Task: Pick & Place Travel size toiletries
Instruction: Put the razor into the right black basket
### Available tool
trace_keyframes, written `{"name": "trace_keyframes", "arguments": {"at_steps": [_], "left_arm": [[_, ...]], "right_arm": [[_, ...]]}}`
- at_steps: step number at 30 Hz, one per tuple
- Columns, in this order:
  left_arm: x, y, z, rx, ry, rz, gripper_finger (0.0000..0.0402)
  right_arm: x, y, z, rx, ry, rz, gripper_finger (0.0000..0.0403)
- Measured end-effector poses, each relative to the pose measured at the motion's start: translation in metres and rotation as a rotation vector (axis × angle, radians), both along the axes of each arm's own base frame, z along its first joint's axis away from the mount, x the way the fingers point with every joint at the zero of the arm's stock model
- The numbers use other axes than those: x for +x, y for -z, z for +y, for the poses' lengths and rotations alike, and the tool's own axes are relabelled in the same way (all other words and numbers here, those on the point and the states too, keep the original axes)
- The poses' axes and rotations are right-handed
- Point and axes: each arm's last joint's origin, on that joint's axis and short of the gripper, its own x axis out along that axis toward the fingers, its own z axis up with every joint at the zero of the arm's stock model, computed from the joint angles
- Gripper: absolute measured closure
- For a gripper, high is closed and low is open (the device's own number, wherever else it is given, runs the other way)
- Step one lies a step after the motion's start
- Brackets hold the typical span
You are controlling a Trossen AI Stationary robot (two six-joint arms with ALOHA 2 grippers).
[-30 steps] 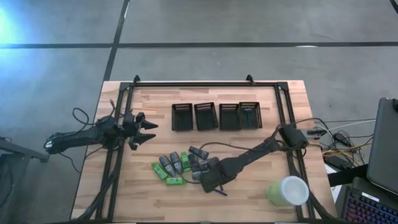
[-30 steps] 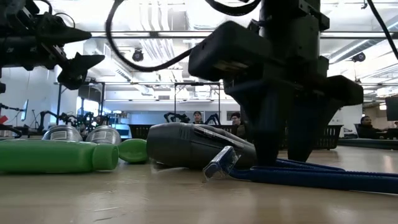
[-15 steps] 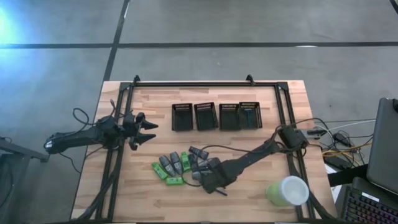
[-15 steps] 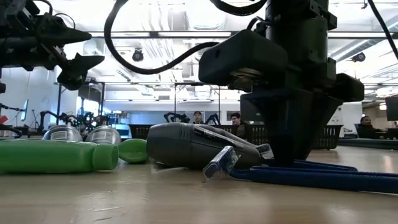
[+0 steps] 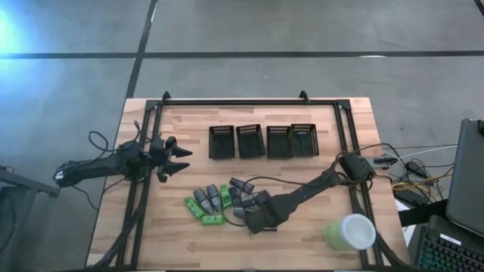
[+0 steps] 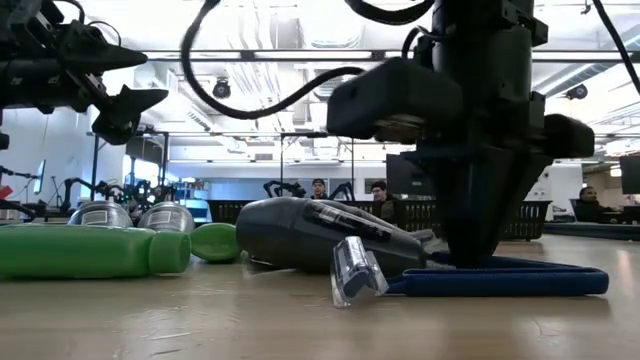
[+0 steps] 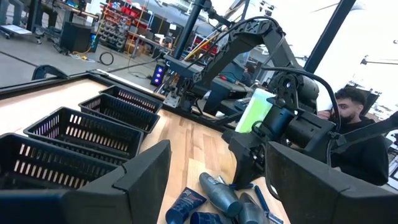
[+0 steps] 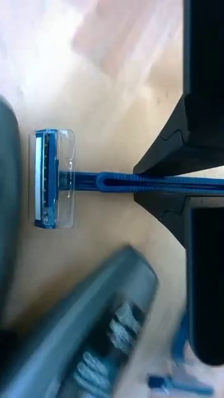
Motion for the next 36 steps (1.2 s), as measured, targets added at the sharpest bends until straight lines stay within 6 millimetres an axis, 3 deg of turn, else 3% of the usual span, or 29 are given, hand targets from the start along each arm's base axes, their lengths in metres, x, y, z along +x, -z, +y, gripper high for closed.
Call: {"name": "trace_keyframes", "arguments": {"at_steps": [11, 17, 25, 36], "left_arm": [[0.000, 0.000, 0.000, 0.000, 0.000, 0.000, 0.0133], [0.000, 0.000, 0.000, 0.000, 0.000, 0.001, 0.0133], [0.000, 0.000, 0.000, 0.000, 0.000, 0.003, 0.0133], [0.000, 0.001, 0.000, -0.001, 0.000, 0.006, 0.0133]], "right_arm": [[-0.012, -0.038, -0.011, -0.068, 0.123, -0.053, 0.0378], [-0.024, -0.068, -0.031, -0.129, 0.228, -0.129, 0.0378], [-0.067, -0.096, -0.069, -0.194, 0.345, -0.217, 0.0378], [-0.121, -0.099, -0.123, -0.262, 0.481, -0.239, 0.0378]]}}
